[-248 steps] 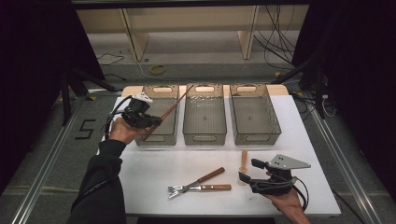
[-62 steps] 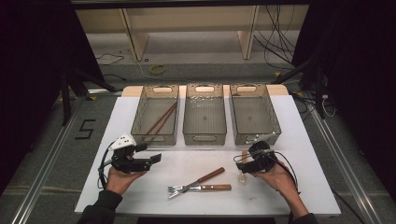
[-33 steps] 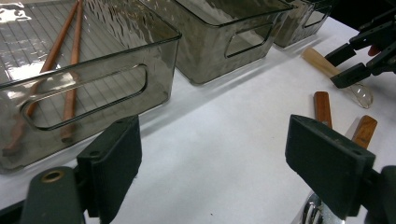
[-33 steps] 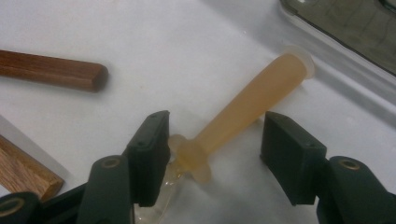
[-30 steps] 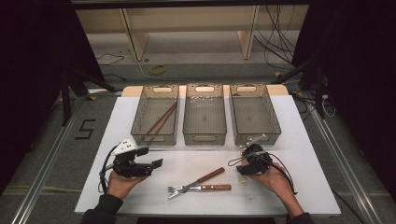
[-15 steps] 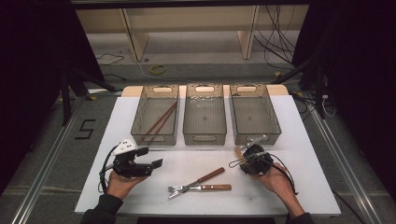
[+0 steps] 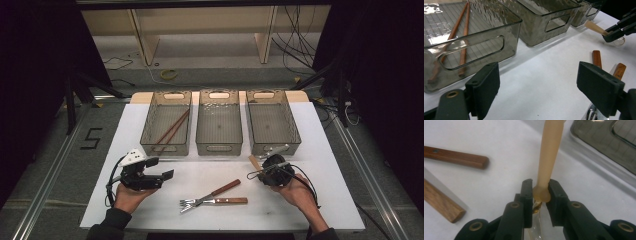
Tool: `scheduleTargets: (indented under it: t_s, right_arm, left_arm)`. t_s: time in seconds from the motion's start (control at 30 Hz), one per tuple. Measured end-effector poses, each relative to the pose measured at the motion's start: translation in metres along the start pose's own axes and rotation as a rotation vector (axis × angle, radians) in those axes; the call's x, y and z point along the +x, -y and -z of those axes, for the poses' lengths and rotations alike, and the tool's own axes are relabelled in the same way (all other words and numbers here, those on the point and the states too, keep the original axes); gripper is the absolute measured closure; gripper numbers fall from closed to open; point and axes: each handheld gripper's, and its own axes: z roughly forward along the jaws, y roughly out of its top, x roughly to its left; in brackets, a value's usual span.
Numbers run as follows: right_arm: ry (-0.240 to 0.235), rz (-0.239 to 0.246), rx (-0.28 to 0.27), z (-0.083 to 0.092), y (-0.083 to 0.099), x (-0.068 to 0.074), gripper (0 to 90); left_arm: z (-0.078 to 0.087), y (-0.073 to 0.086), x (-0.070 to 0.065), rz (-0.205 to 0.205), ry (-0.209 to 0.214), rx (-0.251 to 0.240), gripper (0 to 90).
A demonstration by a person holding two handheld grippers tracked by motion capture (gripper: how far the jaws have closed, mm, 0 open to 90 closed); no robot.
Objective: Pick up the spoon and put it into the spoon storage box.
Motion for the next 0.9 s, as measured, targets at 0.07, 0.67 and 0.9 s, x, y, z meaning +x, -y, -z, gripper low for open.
scheduleTargets:
  t_s: [0.07, 0.67, 0.9]
  right_arm:
    - [-0.013, 0.0, -0.017, 0.003, 0.0, 0.0, 76.8]
    - [-0.104, 0.021, -0.157, 0.027, -0.022, 0.003, 76.6]
    - [-0.112, 0.017, -0.209, 0.032, -0.043, -0.003, 76.5]
  left_arm:
    - [0.0, 0.0, 0.0, 0.002, 0.001, 0.0, 18.5]
    - [0.001, 0.001, 0.0, 0.012, 0.01, -0.028, 18.5]
    - [0.002, 0.002, 0.0, 0.017, 0.015, -0.04, 18.5]
